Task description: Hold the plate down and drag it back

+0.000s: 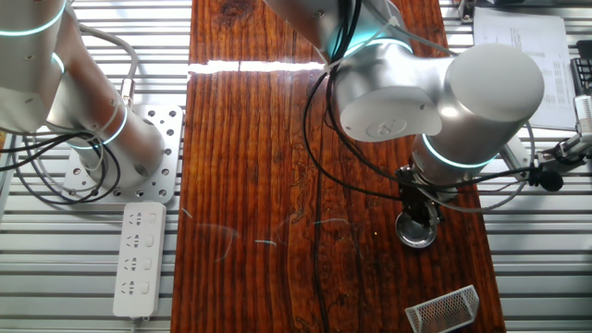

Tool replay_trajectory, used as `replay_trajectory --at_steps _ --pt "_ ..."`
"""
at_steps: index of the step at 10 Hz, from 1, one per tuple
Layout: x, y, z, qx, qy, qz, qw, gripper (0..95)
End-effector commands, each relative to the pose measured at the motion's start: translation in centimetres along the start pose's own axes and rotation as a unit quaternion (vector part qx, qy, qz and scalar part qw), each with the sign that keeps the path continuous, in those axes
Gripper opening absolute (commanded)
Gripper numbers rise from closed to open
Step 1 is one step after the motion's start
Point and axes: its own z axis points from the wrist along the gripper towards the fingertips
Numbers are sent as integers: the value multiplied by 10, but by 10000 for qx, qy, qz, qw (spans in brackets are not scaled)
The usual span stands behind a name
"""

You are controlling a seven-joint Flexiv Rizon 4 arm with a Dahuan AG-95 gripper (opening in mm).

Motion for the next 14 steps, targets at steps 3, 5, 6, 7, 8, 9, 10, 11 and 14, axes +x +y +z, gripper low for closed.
replay_trajectory --at_steps 3,5,6,7,8,9,10,11,14 --pt "0 7 0 4 -2 10 10000 0" --pt "0 11 0 21 -5 29 10000 0" --pt "0 14 -1 13 -6 34 10000 0" --pt "0 15 -1 17 -6 34 10000 0" --pt "0 18 -1 16 -7 42 10000 0" --pt "0 20 -1 24 -5 48 10000 0" --pt "0 21 -1 21 -7 48 10000 0" --pt "0 22 -2 5 -13 60 10000 0" --pt "1 26 -3 10 -27 81 10000 0"
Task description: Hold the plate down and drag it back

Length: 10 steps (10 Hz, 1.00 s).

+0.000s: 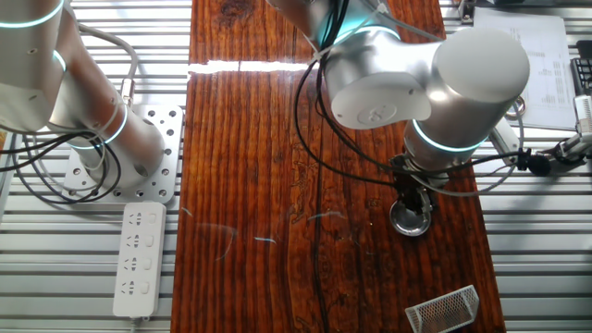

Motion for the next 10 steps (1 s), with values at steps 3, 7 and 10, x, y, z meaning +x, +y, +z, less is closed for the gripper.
replay_trajectory --at_steps 3,7,10 --pt "1 5 0 -39 -33 54 10000 0" --pt "1 10 0 -24 -37 68 10000 0" --pt "2 13 0 -28 -38 97 9999 0"
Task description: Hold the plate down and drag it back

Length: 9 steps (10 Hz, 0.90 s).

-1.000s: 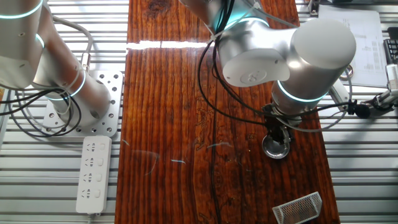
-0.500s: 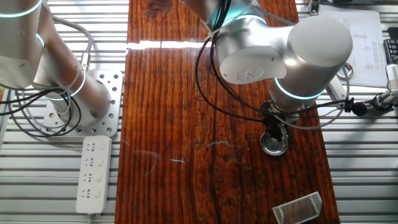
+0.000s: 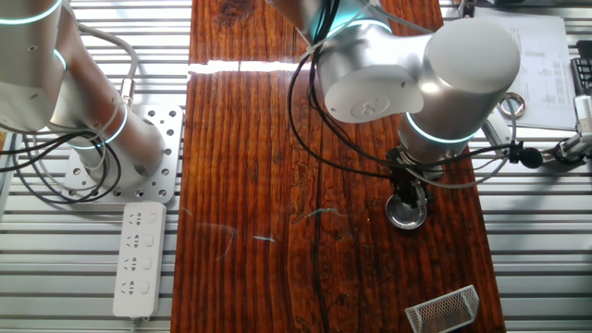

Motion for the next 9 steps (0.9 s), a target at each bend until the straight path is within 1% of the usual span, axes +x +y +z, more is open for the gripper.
replay_trajectory --at_steps 1,3,5,9 --pt "1 2 0 24 -5 -2 10000 0" --pt "1 3 0 18 -1 -1 10000 0" --pt "1 6 0 -48 -26 31 10000 0" --pt "0 6 -1 -43 7 73 10000 0"
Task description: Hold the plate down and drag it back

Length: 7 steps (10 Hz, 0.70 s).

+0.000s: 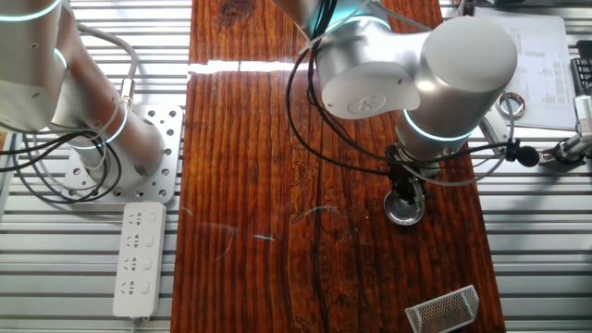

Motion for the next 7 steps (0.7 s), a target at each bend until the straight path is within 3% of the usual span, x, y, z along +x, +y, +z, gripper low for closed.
replay_trajectory --at_steps 1,3,7 --pt "0 -1 0 16 23 108 9999 0" --pt "0 -1 0 107 31 -48 9999 0" --pt "0 -1 0 64 94 -175 9998 0"
